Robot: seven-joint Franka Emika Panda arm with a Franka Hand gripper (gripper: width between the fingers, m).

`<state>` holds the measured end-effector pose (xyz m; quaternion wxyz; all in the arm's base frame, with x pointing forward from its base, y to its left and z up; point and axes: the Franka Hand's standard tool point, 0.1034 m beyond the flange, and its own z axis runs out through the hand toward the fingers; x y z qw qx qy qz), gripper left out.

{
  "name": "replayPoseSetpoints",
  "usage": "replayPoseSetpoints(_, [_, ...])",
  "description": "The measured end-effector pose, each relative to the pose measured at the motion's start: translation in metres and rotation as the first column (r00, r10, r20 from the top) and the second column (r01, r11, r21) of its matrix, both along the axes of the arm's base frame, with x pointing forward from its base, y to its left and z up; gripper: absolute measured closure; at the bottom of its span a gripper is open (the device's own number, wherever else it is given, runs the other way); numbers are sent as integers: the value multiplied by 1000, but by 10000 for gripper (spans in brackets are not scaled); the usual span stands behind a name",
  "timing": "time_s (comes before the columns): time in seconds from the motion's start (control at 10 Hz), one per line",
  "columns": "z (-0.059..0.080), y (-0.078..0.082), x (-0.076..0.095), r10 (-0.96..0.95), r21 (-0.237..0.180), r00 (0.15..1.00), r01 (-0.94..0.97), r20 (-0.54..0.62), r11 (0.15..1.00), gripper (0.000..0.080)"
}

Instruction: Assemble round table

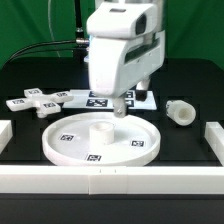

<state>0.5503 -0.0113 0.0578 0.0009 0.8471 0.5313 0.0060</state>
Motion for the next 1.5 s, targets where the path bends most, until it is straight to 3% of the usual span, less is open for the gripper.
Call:
replayPoseSetpoints(0.1, [-6,-7,1,0,1,1000,0,-7,1000,150])
replayPoseSetpoints(0.4, [-7,-6,2,27,2,1000,-27,2,1000,150])
replayPoseSetpoints(0.7, [-34,-31,-6,81,7,997,-81,6,997,150])
replayPoseSetpoints(1.2, [-47,-36,-13,69,13,997,-69,-16,998,150])
replayPoseSetpoints(1.3, [-47,-35,-13,70,13,997,-70,-16,997,242])
replayPoseSetpoints(1.4, [-47,-35,-13,70,13,997,-70,-16,997,242])
replayPoseSetpoints(1.5, [-47,-35,-13,70,13,997,-70,-16,997,396])
